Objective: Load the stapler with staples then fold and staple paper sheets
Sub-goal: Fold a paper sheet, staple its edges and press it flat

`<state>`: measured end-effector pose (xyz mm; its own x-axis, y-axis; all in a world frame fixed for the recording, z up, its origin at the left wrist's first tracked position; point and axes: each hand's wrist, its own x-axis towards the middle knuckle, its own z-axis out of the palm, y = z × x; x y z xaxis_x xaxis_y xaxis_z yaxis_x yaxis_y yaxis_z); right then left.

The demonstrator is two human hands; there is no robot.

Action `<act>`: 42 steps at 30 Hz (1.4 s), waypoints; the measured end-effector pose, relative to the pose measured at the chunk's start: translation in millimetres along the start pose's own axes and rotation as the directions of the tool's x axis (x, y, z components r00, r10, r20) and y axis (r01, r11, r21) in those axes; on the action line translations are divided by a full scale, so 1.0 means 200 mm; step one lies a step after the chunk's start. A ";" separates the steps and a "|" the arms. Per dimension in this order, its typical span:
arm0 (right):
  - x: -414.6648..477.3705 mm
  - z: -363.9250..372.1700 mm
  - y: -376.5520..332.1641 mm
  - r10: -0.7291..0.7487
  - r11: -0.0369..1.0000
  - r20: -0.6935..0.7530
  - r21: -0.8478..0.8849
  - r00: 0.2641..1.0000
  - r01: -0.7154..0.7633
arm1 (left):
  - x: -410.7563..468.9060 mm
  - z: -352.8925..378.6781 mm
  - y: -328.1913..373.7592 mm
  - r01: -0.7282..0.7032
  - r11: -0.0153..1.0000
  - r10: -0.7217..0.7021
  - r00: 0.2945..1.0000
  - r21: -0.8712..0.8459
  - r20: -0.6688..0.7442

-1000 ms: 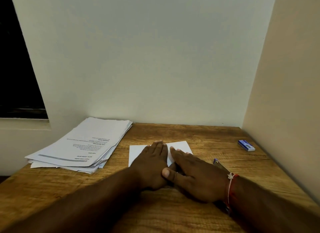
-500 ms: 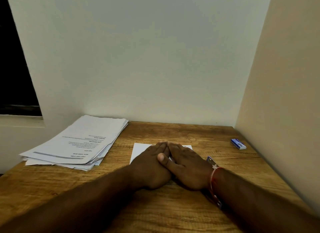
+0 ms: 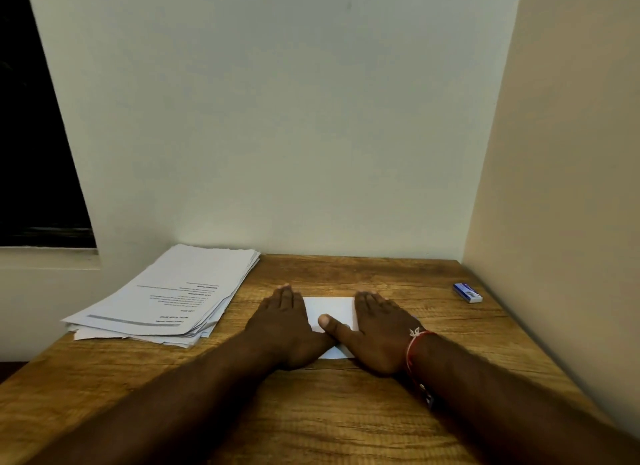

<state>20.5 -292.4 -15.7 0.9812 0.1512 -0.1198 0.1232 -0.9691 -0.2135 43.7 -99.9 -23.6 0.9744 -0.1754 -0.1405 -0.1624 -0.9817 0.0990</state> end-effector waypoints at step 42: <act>0.00 -0.18 0.30 0.059 0.947 -0.323 0.316 0.945 0.049 | 0.13 -0.34 -0.97 0.370 0.714 -0.618 0.732 -0.595 -0.287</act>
<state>32.8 -357.6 7.0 0.9820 0.0231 0.1873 0.1182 -0.8492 -0.5147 111.6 91.7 21.1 0.8580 0.4998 0.1182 0.3370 -0.7216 0.6048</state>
